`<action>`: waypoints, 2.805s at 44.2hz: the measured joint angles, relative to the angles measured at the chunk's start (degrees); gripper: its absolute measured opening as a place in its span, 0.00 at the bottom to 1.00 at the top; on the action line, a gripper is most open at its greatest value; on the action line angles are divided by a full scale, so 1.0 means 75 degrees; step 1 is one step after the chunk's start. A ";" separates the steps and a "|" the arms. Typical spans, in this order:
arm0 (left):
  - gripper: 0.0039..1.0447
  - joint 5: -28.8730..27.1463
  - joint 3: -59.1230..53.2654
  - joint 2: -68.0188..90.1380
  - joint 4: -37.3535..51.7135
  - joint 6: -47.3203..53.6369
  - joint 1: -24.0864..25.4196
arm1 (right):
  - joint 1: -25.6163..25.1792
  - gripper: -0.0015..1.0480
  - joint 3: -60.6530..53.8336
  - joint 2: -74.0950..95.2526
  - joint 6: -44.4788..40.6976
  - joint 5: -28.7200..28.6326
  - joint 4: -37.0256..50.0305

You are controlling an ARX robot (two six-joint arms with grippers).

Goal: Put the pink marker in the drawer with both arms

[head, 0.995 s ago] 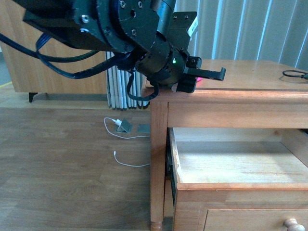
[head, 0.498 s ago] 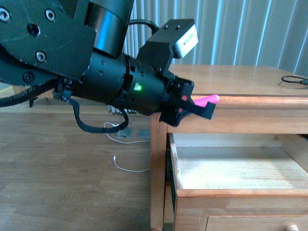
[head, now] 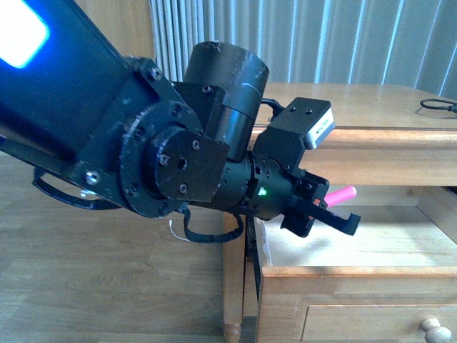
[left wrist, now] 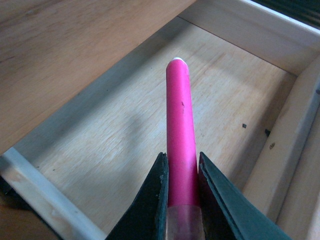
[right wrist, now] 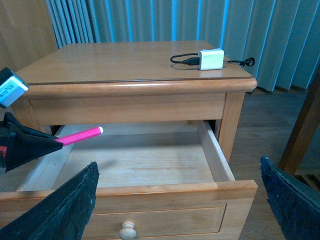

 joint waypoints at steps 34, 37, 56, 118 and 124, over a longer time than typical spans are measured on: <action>0.87 -0.1131 -0.0455 -0.0358 0.0146 -0.0641 -0.0090 | 0.0000 0.92 0.0000 0.0000 0.0000 0.0000 0.0000; 0.96 -0.1504 -0.0833 -0.0836 0.0198 -0.0673 -0.0009 | 0.0000 0.92 0.0000 0.0000 0.0000 0.0000 0.0000; 0.94 -0.3523 -0.3287 -0.3742 0.0650 -0.0784 0.0440 | 0.0000 0.92 0.0000 0.0000 0.0000 0.0000 0.0000; 0.32 -0.2751 -0.9471 -1.5381 -0.2623 -0.1384 0.3590 | 0.0000 0.92 0.0000 0.0000 0.0000 0.0000 0.0000; 0.03 -0.2559 -0.9600 -1.5516 -0.2620 -0.1346 0.4045 | 0.0000 0.92 0.0000 0.0000 0.0000 0.0000 0.0000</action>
